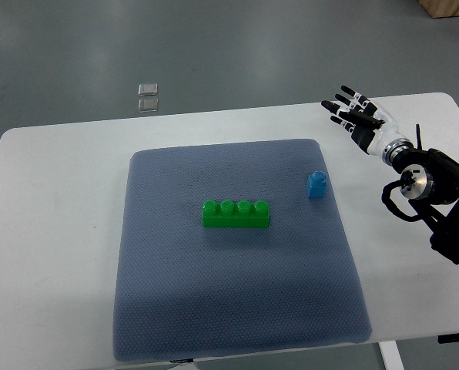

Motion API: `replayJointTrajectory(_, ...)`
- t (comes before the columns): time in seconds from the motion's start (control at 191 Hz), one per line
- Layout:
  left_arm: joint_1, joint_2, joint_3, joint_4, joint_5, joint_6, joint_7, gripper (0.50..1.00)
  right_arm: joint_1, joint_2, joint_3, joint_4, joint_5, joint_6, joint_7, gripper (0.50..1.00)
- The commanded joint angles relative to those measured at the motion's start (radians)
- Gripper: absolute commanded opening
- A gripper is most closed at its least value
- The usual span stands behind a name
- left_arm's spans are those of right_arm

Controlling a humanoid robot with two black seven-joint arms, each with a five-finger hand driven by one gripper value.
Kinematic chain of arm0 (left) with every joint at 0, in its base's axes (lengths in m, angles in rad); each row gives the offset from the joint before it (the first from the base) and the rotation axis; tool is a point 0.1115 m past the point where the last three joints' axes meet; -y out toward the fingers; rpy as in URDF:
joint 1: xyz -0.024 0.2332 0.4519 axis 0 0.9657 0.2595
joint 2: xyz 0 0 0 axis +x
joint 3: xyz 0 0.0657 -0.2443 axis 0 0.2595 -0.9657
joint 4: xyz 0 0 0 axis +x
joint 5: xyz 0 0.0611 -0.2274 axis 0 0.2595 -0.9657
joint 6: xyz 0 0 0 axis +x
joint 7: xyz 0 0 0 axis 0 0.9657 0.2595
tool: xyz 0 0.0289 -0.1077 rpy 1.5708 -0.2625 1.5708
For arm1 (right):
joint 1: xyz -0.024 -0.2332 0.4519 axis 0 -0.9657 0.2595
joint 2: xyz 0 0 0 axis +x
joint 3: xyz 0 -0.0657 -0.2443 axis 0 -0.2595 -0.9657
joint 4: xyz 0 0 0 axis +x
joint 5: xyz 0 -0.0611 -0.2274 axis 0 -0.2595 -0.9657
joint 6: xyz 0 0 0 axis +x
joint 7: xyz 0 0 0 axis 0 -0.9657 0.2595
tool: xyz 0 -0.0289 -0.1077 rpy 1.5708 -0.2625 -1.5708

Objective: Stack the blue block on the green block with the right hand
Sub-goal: 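Rotate the right hand palm-down and move it toward the blue block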

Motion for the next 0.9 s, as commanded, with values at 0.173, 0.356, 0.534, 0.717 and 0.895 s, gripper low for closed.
replayJointTrajectory(0.173,0.0,0.0,-0.004,0.0,-0.003,0.0,0.0,1.0,0.0,-0.006,-0.003,0.0,0.0,0.002,0.0,0.926)
replayJointTrajectory(0.356,0.0,0.0,0.001,0.008,-0.003,0.003,0.0,1.0,0.0,-0.02,-0.001,0.005,0.0,0.007,0.001,0.926)
replayJointTrajectory(0.534,0.0,0.0,0.002,0.006,-0.003,0.003,0.0,1.0,0.001,-0.028,-0.005,0.005,-0.002,0.045,0.003,0.926)
replayJointTrajectory(0.717,0.0,0.0,0.006,0.008,-0.003,0.003,0.0,1.0,0.003,-0.034,-0.012,0.003,-0.025,0.091,0.006,0.926)
replayJointTrajectory(0.895,0.0,0.0,0.006,0.006,-0.003,0.003,0.0,1.0,-0.005,-0.035,-0.009,0.008,-0.041,0.094,0.008,0.926)
